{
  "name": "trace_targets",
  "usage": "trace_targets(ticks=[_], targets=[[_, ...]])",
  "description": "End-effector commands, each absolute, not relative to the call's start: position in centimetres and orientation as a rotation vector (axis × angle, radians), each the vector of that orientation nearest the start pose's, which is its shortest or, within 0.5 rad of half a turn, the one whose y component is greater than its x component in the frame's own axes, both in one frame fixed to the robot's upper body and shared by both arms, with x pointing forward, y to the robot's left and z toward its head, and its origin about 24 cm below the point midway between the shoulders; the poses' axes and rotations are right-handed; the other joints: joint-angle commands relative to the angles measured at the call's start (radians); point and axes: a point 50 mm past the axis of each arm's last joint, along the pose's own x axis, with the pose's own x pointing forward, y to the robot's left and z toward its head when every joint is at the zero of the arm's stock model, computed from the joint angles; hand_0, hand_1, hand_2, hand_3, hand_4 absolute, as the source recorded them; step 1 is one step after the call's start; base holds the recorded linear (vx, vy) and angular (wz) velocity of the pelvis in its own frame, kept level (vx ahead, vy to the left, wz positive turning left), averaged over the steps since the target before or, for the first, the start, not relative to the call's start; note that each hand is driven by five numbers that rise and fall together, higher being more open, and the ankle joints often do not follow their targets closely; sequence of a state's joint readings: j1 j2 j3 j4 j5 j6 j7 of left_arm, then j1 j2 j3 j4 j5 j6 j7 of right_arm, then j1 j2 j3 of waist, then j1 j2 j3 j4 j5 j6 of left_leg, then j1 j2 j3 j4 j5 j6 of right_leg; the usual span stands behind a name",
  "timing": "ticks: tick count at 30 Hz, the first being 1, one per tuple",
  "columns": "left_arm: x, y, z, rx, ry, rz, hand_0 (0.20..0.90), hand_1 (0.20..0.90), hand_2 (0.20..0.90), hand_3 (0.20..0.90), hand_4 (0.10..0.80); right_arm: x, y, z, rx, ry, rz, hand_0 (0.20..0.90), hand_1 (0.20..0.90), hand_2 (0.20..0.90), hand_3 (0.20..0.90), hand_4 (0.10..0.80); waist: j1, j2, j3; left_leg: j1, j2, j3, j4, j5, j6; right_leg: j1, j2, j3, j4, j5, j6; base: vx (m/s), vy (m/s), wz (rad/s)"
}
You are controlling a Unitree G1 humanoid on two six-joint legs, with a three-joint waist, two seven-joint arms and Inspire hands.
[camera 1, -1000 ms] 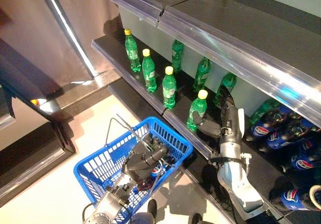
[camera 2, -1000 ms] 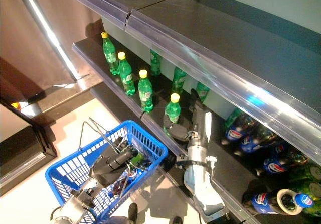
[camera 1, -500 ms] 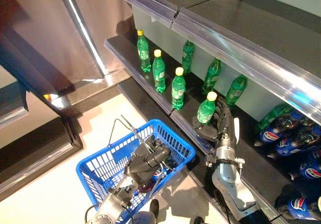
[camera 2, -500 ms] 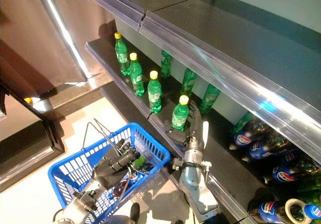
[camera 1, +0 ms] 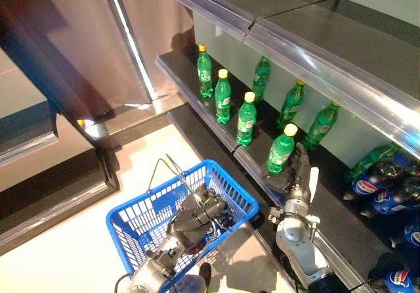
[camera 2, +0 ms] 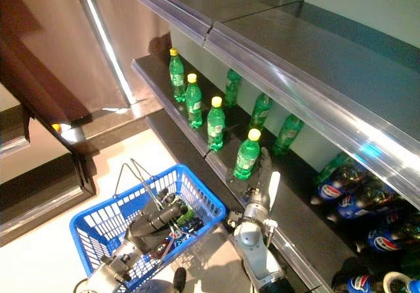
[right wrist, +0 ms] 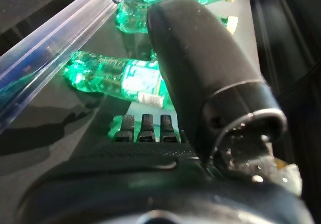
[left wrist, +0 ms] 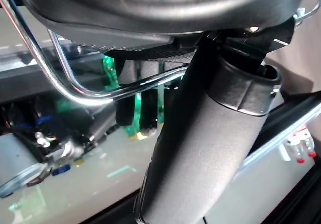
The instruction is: Pick up the drink and place into the basket.
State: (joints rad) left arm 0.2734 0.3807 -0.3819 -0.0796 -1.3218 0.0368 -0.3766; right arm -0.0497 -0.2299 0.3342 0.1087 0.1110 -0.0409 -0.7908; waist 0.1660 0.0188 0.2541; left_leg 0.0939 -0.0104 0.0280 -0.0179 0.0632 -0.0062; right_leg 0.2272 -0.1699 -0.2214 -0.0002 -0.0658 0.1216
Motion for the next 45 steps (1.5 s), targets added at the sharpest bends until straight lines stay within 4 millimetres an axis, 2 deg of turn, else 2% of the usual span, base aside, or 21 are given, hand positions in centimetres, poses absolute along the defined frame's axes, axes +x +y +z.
trace_targets(ticks=[1,16,23,31,45], targets=[[18.9,10.7,11.0,-1.14,-0.284,-0.889,0.3,0.3,0.3,0.2,0.1,26.8,-15.3,6.2,-0.168,-0.188,-0.517,0.9,0.9,0.9,0.9,0.8,0.025,-0.005,-0.11,-0.01,0.076,-0.055,0.144,-0.078,-0.055,-0.096,-0.128,0.001,0.062,0.163,0.068,0.1,0.005,0.06],[17.9,10.6,9.5,-1.136,-0.18,-0.883,0.3,0.3,0.3,0.2,0.1,25.9,-16.6,4.7,-0.143,-0.139,-0.618,0.9,0.9,0.9,0.9,0.8,0.054,-0.022,-0.099,-0.016,0.076,-0.084,0.204,-0.092,-0.05,-0.073,-0.138,-0.013,0.079,0.172,0.093,0.097,-0.03,0.04],[17.7,10.7,9.4,-1.118,-0.144,-0.891,0.3,0.3,0.3,0.2,0.1,25.8,-17.0,4.4,-0.113,-0.132,-0.661,0.9,0.9,0.9,0.9,0.8,0.067,-0.031,-0.081,-0.038,0.081,-0.1,0.241,-0.098,-0.049,-0.072,-0.136,-0.013,0.083,0.181,0.103,0.074,-0.085,0.04],[17.6,11.3,9.1,-1.079,-0.104,-0.903,0.3,0.3,0.3,0.2,0.1,25.5,-17.0,3.9,-0.067,-0.127,-0.696,0.9,0.9,0.9,0.9,0.8,0.091,-0.047,-0.053,-0.067,0.091,-0.124,0.289,-0.106,-0.048,-0.066,-0.128,-0.01,0.077,0.195,0.116,0.044,-0.107,0.03],[17.5,12.1,8.9,-1.005,-0.033,-0.92,0.3,0.3,0.3,0.2,0.1,25.4,-16.5,3.4,0.025,-0.119,-0.77,0.9,0.9,0.9,0.9,0.8,0.125,-0.081,-0.022,-0.098,0.11,-0.148,0.319,-0.102,-0.045,-0.064,-0.094,0.0,0.068,0.211,0.119,0.031,-0.096,0.01]])
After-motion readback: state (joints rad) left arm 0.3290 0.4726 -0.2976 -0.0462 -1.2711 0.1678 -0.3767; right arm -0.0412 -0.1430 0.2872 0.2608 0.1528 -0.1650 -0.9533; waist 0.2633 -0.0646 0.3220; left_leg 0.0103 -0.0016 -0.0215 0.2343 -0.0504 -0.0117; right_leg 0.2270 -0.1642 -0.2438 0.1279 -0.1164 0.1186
